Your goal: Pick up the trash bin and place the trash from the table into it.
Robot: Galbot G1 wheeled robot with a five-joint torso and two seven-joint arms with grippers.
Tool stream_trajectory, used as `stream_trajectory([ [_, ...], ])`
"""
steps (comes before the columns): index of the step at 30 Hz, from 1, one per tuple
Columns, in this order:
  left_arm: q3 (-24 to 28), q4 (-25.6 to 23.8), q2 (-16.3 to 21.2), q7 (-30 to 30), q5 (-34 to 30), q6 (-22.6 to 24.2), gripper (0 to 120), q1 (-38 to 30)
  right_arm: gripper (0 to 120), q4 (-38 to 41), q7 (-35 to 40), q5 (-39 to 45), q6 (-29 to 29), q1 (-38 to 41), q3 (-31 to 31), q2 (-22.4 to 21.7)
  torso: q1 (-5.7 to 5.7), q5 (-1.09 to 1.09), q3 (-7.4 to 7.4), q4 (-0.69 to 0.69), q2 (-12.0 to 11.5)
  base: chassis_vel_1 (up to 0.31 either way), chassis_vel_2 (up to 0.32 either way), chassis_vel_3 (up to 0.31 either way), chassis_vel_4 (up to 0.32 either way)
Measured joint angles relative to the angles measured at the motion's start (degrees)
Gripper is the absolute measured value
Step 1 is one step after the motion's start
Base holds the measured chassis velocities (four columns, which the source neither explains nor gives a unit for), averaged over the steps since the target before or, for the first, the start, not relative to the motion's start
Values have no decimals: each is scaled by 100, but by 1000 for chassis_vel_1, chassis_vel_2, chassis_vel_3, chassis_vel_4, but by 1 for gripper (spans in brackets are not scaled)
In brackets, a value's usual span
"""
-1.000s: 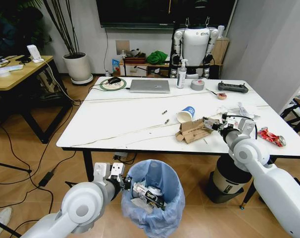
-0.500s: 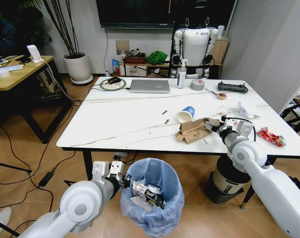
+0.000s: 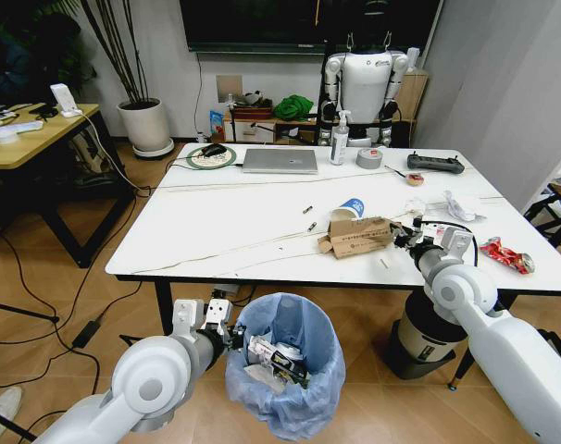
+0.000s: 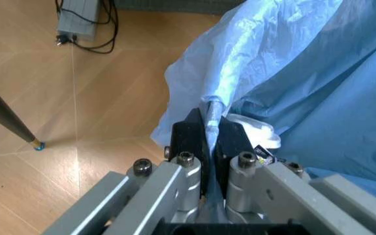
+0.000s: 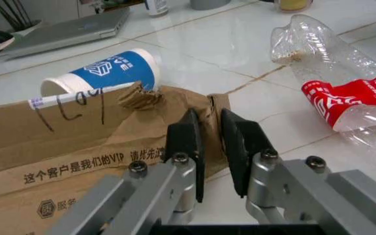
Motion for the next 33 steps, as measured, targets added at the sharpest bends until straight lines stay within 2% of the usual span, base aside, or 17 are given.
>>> stream_trajectory([
  [3, -1, -13, -2, -8, 5, 0, 0, 16, 1, 10, 8, -5, 35, -8, 12, 4, 0, 0, 0, 0, 0, 0, 0, 0, 0],
  [8, 0, -14, -22, -25, 32, 0, 0, 40, 1, 180, 79, 84, 64, -23, 102, 8, 0, 0, 0, 0, 0, 0, 0, 0, 0],
  [13, -28, -6, -11, -31, 37, 0, 0, 52, 1, 763, -103, 139, 154, -147, 276, -157, 0, 0, 0, 0, 0, 0, 0, 0, 0],
  [17, -71, 22, -15, -38, 34, 0, 0, 46, 1, 1537, -667, 49, 325, -352, 336, -440, 0, -1, 0, 0, 0, 0, 0, 0, 0],
  [22, -83, 31, -47, -55, 24, 0, 0, 37, 1, 2136, -1296, -639, 606, -537, 237, -799, 0, 0, 0, 0, 0, 0, 0, 0, 0],
  [25, -103, 35, -52, -65, 9, 0, 0, 27, 1, 2395, -1617, -1676, 985, -737, 168, -1045, 0, -1, -1, 0, 0, 0, 0, 0, 0],
  [27, -109, 52, -60, -66, 0, 0, 0, 10, 1, 2425, -1764, -2303, 1282, -898, 161, -1100, 0, 0, -1, 0, 0, 0, 0, 0, 0],
  [28, -109, 52, -60, -66, 0, 0, 0, 10, 1, 2425, -1764, -2303, 1282, -898, 161, -1100, 0, 0, -1, 0, 0, 0, 0, 0, 0],
  [30, -114, 64, -71, -68, -1, 0, 0, 8, 1, 2419, -2079, -2899, 1806, -1163, 204, -1106, 0, 0, 0, 0, 0, 0, 0, 0, 0],
  [33, -117, 68, -90, -76, -2, 0, 0, 12, 1, 2439, -2287, -3182, 2249, -1483, 247, -1095, 1, 1, 0, 0, 0, 0, 0, 0, 0],
])
